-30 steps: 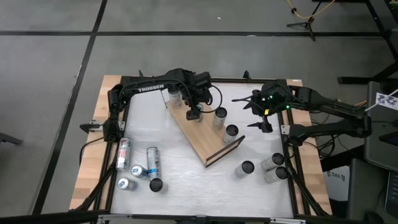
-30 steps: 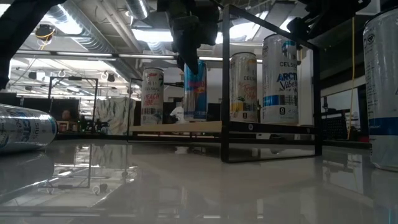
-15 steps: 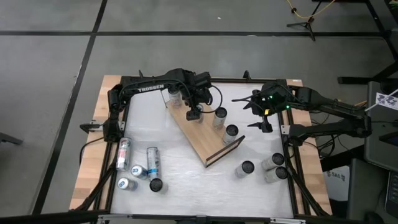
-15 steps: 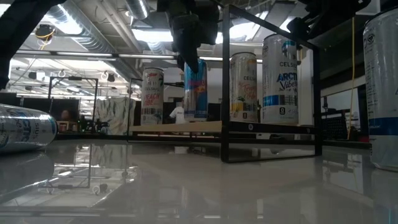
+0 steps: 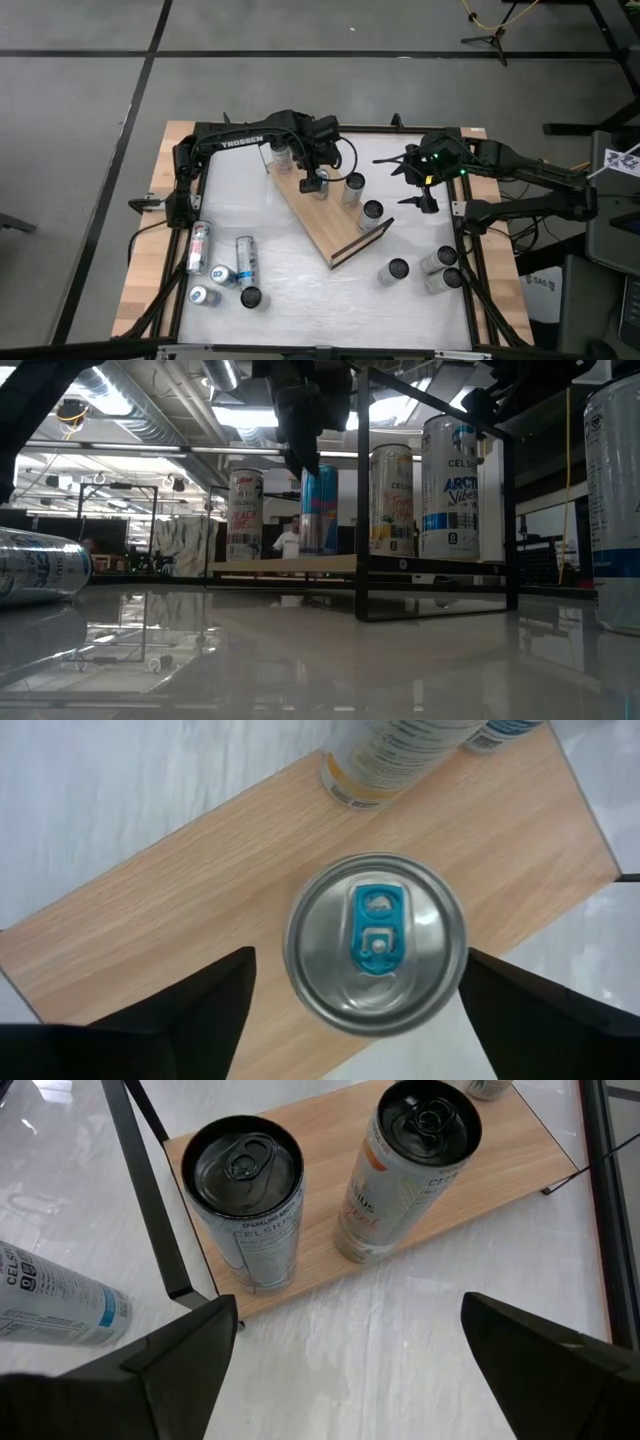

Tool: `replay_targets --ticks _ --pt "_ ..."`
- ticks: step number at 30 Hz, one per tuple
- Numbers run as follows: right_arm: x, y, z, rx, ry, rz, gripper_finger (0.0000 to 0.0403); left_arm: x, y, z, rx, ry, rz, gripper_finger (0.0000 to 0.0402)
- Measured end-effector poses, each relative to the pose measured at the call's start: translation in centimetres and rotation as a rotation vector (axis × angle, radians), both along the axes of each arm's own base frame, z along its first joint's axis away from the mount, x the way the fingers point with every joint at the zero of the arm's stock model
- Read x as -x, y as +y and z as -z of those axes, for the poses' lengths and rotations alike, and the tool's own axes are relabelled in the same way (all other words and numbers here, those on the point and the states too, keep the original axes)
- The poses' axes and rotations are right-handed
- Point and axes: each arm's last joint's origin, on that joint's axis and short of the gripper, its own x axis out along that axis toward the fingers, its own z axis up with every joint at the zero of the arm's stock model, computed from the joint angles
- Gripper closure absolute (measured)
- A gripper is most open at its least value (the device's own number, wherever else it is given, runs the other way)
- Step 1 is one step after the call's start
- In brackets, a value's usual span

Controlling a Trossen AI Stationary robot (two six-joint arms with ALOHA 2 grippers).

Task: Place canned beverage on shelf
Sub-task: Put the top blue soda can on the shelf

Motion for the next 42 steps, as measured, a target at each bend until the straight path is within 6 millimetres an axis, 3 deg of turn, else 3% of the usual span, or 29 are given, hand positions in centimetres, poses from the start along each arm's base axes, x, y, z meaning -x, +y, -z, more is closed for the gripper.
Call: replay_targets --ticks 13,26,33,39,42 --pt "0.0 0.0 0.0 0.000 0.000 0.000 0.0024 0.0 -0.6 -0.7 -0.007 -0.004 0.010 0.0071" --pt "0.0 0.0 0.0 0.000 0.000 0.000 0.0024 0.6 -0.9 -5.2 -0.049 -0.065 0.003 0.0071" --pt "0.0 0.0 0.0 0.000 0.000 0.000 0.0024 3.0 -1.4 -9.0 -0.089 -0.007 -0.053 0.0072" --pt "0.0 0.0 0.0 0.000 0.001 0.000 0.0024 6.4 -2.8 -13.1 -0.111 -0.129 -0.081 0.0072" --pt "0.0 0.0 0.0 0.000 0.001 0.000 0.0024 7.9 -4.0 -14.2 -0.151 -0.187 -0.113 0.0072"
